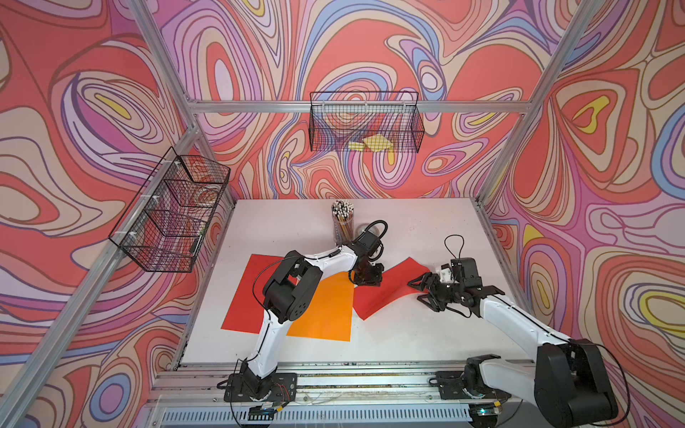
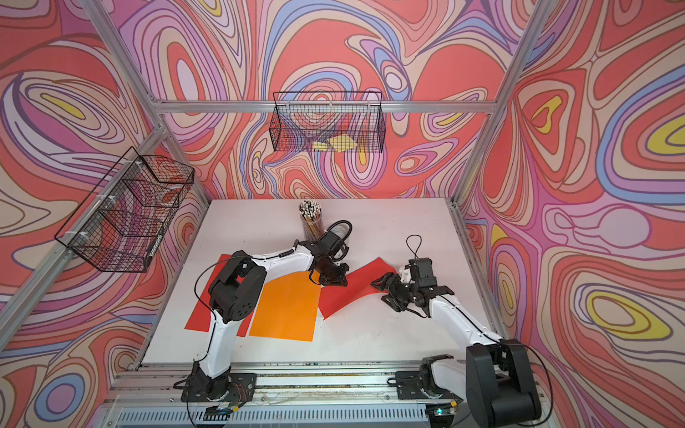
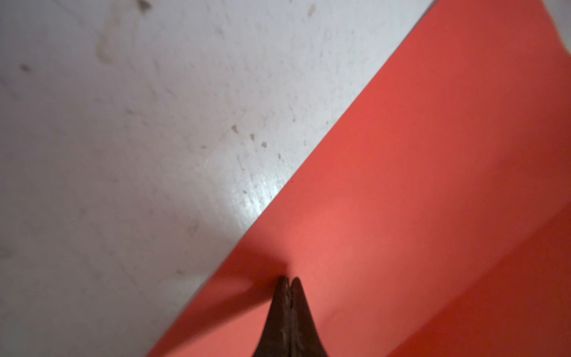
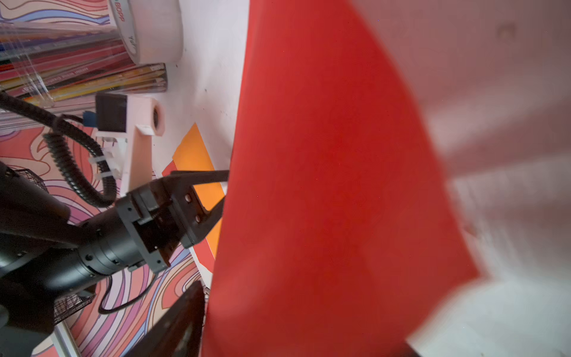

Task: Fold the rectangular paper in half along the long edge
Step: Adjust the paper at the center of the board.

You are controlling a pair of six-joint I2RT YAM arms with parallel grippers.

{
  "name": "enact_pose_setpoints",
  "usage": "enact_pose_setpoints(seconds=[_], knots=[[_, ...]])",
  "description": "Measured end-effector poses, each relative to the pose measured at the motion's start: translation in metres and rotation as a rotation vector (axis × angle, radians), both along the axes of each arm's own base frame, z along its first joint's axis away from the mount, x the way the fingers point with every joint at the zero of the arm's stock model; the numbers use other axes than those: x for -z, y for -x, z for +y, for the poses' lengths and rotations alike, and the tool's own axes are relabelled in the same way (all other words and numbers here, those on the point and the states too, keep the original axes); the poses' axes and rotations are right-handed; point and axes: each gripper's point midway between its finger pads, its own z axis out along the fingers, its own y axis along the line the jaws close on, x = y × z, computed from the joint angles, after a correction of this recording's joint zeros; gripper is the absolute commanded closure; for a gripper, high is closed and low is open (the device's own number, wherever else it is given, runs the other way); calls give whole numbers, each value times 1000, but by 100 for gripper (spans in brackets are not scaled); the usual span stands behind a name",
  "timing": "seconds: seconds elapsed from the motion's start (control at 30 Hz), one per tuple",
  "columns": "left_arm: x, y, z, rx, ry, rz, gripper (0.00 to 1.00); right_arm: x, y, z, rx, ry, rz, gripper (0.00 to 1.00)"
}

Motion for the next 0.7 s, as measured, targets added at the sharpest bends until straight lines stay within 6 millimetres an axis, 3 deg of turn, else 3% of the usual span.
enact_pose_setpoints(seconds=[0.23, 0.43, 0.7], knots=[[0, 0, 0, -2, -2, 5, 100, -23, 8, -1, 57, -42, -68, 26], [0, 0, 0, -3, -3, 7, 100, 5, 7, -2, 67, -27, 12, 27], [0, 0, 0, -3, -3, 7, 100, 17, 10, -8, 60, 33, 27, 46]])
